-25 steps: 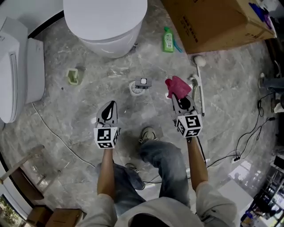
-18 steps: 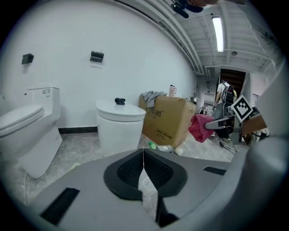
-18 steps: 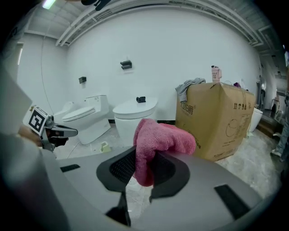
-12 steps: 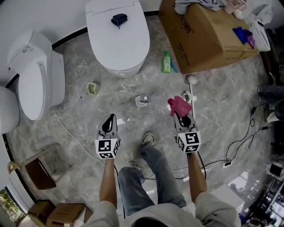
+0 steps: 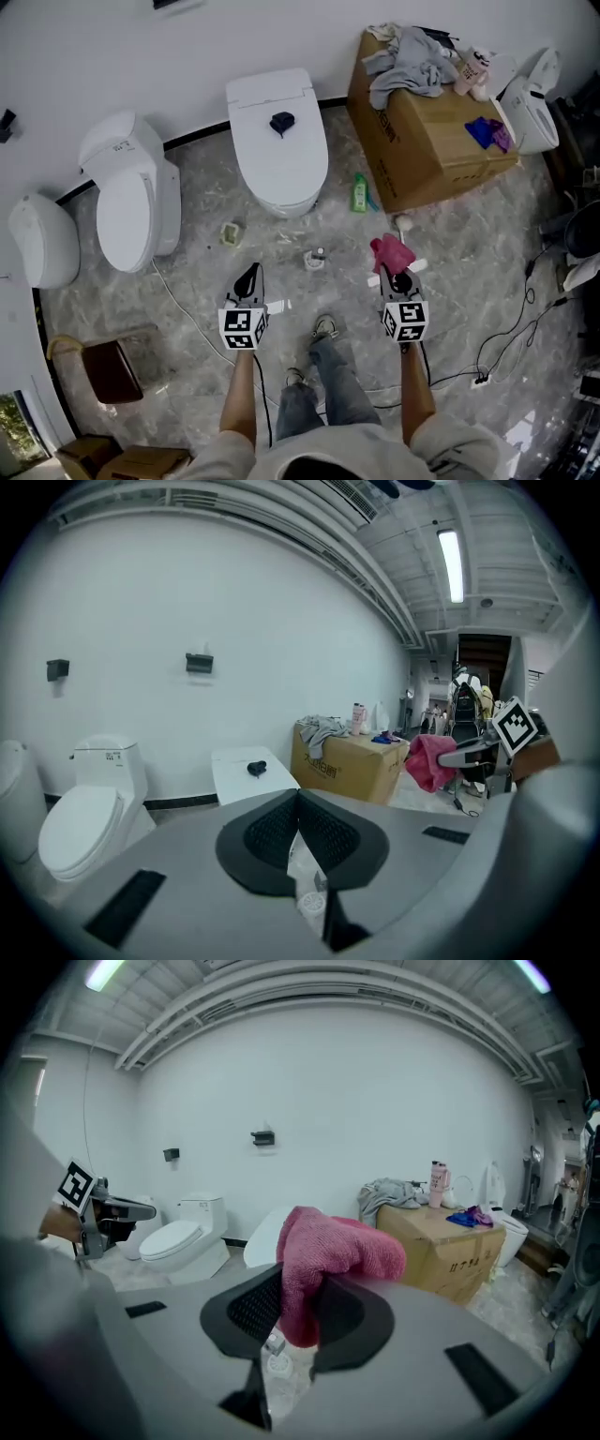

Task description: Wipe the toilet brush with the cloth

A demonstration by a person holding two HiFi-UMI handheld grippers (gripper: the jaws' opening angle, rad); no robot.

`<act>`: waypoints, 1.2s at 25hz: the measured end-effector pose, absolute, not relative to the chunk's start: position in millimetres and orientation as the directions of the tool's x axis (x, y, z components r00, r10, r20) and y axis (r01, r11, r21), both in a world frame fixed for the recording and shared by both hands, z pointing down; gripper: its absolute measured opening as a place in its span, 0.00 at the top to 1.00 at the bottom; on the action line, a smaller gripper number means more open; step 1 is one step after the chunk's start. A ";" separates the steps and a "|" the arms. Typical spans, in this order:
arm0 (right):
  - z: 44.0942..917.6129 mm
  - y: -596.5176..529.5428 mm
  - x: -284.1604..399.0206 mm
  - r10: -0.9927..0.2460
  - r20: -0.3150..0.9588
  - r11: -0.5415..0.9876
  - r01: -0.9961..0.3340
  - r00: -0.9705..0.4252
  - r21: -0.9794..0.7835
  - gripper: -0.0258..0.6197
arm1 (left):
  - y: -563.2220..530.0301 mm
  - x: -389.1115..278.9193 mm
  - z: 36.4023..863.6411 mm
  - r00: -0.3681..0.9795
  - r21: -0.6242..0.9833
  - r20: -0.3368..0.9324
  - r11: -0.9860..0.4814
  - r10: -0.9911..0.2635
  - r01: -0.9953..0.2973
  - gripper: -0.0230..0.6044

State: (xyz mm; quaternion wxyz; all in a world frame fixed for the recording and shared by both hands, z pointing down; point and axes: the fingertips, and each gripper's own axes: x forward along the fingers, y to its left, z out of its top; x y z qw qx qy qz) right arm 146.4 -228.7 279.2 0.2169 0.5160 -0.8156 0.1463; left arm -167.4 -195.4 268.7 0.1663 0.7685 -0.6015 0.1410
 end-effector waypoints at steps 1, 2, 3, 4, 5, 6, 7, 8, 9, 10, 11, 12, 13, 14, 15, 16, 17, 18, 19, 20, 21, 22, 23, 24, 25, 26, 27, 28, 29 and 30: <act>266.7 -227.0 145.8 -0.781 0.499 0.428 -0.904 -0.376 -0.012 0.82 | -193.4 -167.4 255.8 0.237 0.088 0.412 -0.220 -0.880 -0.971 0.93; 254.0 -225.8 144.4 -0.784 0.492 0.432 -0.902 -0.379 -0.007 0.82 | -192.0 -168.2 243.3 0.239 0.091 0.405 -0.221 -0.883 -0.971 0.93; 241.4 -225.2 142.9 -0.788 0.484 0.434 -0.901 -0.381 -0.001 0.82 | -191.2 -169.2 231.3 0.242 0.093 0.397 -0.223 -0.885 -0.970 0.93; 228.9 -224.8 141.9 -0.793 0.474 0.435 -0.900 -0.382 0.004 0.82 | -190.7 -169.5 219.9 0.246 0.093 0.389 -0.228 -0.888 -0.969 0.93; 217.0 -223.7 141.3 -0.798 0.465 0.436 -0.900 -0.383 0.007 0.82 | -189.7 -168.9 209.2 0.251 0.092 0.382 -0.234 -0.889 -0.968 0.93; 205.9 -221.2 141.1 -0.802 0.456 0.438 -0.899 -0.386 0.011 0.81 | -187.6 -167.4 199.3 0.258 0.091 0.376 -0.241 -0.890 -0.966 0.93; 195.5 -217.1 141.3 -0.806 0.449 0.440 -0.898 -0.387 0.016 0.82 | -184.5 -165.3 189.6 0.264 0.090 0.370 -0.249 -0.891 -0.964 0.93; 185.4 -212.2 141.9 -0.809 0.443 0.442 -0.897 -0.387 0.023 0.82 | -181.0 -163.1 179.9 0.271 0.088 0.365 -0.257 -0.891 -0.962 0.93; 175.6 -207.1 142.6 -0.813 0.439 0.440 -0.897 -0.384 0.031 0.82 | -177.4 -161.6 169.7 0.277 0.085 0.360 -0.265 -0.891 -0.961 0.93; 165.9 -202.0 142.9 -0.817 0.433 0.436 -0.899 -0.380 0.034 0.81 | -173.8 -161.3 159.6 0.282 0.082 0.353 -0.271 -0.892 -0.959 0.93; 156.8 -196.7 142.5 -0.822 0.427 0.432 -0.901 -0.378 0.034 0.81 | -169.5 -161.9 150.0 0.287 0.078 0.346 -0.277 -0.893 -0.958 0.93; 148.8 -190.8 142.1 -0.826 0.420 0.429 -0.903 -0.377 0.034 0.82 | -164.4 -162.5 141.2 0.290 0.075 0.339 -0.281 -0.895 -0.957 0.93; 141.7 -184.6 142.2 -0.828 0.415 0.428 -0.903 -0.376 0.035 0.81 | -158.9 -162.5 133.5 0.293 0.072 0.331 -0.285 -0.897 -0.956 0.93; 135.4 -178.6 143.1 -0.831 0.411 0.428 -0.903 -0.376 0.039 0.82 | -153.3 -161.5 126.6 0.295 0.069 0.324 -0.289 -0.899 -0.955 0.93; 129.8 -172.5 144.7 -0.833 0.408 0.427 -0.903 -0.374 0.043 0.81 | -147.8 -160.2 120.4 0.298 0.064 0.318 -0.293 -0.900 -0.954 0.93; 124.7 -165.8 146.5 -0.834 0.407 0.425 -0.904 -0.372 0.044 0.82 | -141.7 -159.1 114.9 0.301 0.060 0.314 -0.297 -0.900 -0.953 0.93; 119.9 -158.3 148.2 -0.836 0.406 0.421 -0.906 -0.369 0.044 0.81 | -134.9 -158.6 110.0 0.302 0.056 0.312 -0.300 -0.901 -0.952 0.93; 115.0 -150.9 149.6 -0.838 0.404 0.417 -0.908 -0.366 0.043 0.81 | -127.9 -159.1 105.1 0.302 0.053 0.310 -0.301 -0.901 -0.952 0.93; 109.7 -144.2 150.3 -0.841 0.400 0.414 -0.910 -0.364 0.042 0.82 | -121.3 -160.6 100.0 0.300 0.050 0.308 -0.299 -0.903 -0.953 0.93; 104.4 -138.2 150.2 -0.845 0.394 0.410 -0.911 -0.362 0.042 0.82 | -115.1 -163.0 94.7 0.297 0.047 0.304 -0.297 -0.905 -0.954 0.93; 99.6 -132.6 149.8 -0.848 0.387 0.407 -0.912 -0.361 0.042 0.82 | -109.2 -165.7 89.5 0.294 0.042 0.300 -0.295 -0.907 -0.954 0.93; 95.2 -127.7 149.3 -0.852 0.381 0.405 -0.913 -0.359 0.043 0.82 | -103.9 -168.4 84.5 0.291 0.036 0.295 -0.294 -0.910 -0.955 0.93; 91.1 -123.5 149.2 -0.855 0.375 0.402 -0.914 -0.357 0.046 0.81 | -99.3 -170.6 79.5 0.289 0.031 0.287 -0.292 -0.913 -0.956 0.93; 87.4 -119.0 149.7 -0.858 0.371 0.400 -0.915 -0.355 0.050 0.82 | -94.4 -172.3 75.4 0.286 0.030 0.280 -0.290 -0.916 -0.957 0.93; 84.7 -113.9 150.3 -0.860 0.370 0.398 -0.916 -0.352 0.052 0.81 | -88.8 -173.7 72.4 0.284 0.030 0.275 -0.288 -0.918 -0.957 0.93; 82.5 -108.9 150.8 -0.861 0.368 0.396 -0.917 -0.350 0.054 0.81 | -83.2 -175.0 70.1 0.283 0.028 0.271 -0.286 -0.920 -0.958 0.93; 80.9 -104.4 151.3 -0.863 0.366 0.393 -0.918 -0.348 0.056 0.82 | -78.4 -176.1 68.4 0.282 0.025 0.269 -0.286 -0.921 -0.958 0.93; 80.0 -100.1 151.9 -0.865 0.365 0.390 -0.919 -0.345 0.056 0.82 | -74.1 -176.9 67.3 0.281 0.022 0.268 -0.286 -0.922 -0.958 0.93; 79.9 -94.7 152.4 -0.866 0.365 0.386 -0.921 -0.341 0.055 0.81 | -69.2 -177.7 67.0 0.281 0.019 0.268 -0.286 -0.922 -0.958 0.93; 80.6 -87.7 152.8 -0.867 0.367 0.381 -0.923 -0.337 0.053 0.82 | -63.0 -178.4 67.3 0.281 0.017 0.269 -0.287 -0.921 -0.958 0.93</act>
